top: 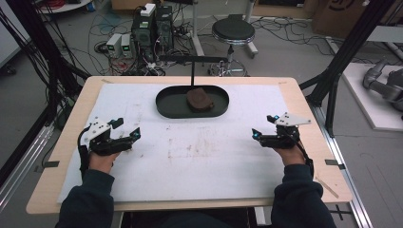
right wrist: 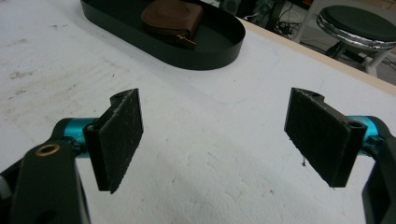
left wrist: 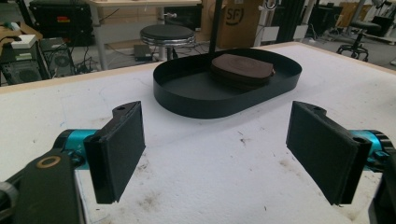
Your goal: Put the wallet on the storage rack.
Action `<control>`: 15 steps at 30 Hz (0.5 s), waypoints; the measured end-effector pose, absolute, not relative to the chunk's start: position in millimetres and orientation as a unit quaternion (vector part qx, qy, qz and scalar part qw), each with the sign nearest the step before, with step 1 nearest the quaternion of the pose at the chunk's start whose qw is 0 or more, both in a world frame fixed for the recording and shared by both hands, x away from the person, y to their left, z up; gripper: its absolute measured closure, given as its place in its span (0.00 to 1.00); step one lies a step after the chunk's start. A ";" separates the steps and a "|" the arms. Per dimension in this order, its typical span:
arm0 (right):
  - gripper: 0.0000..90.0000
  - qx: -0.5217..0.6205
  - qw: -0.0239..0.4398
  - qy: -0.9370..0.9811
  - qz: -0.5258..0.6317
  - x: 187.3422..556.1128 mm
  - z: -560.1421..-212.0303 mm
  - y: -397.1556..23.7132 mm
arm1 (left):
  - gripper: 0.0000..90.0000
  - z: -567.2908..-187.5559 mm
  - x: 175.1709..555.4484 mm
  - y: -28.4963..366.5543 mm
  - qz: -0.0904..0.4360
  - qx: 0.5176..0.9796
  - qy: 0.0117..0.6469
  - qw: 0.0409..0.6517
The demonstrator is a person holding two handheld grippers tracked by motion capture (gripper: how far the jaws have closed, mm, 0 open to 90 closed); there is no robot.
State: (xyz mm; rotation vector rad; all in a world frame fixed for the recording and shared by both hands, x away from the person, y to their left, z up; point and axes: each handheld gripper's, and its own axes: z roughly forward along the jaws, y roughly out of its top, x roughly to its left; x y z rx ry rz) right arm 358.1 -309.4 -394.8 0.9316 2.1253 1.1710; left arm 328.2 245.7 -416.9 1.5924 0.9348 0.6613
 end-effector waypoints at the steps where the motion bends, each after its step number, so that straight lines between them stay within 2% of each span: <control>1: 0.22 0.350 0.269 0.787 0.432 356.3 -396.3 -310.4 | 0.22 -416.8 328.2 245.7 0.281 0.674 0.396 0.556; 15: 0.22 0.364 0.282 0.780 0.423 353.8 -397.7 -314.8 | 0.22 -417.2 327.3 245.2 0.282 0.676 0.396 0.553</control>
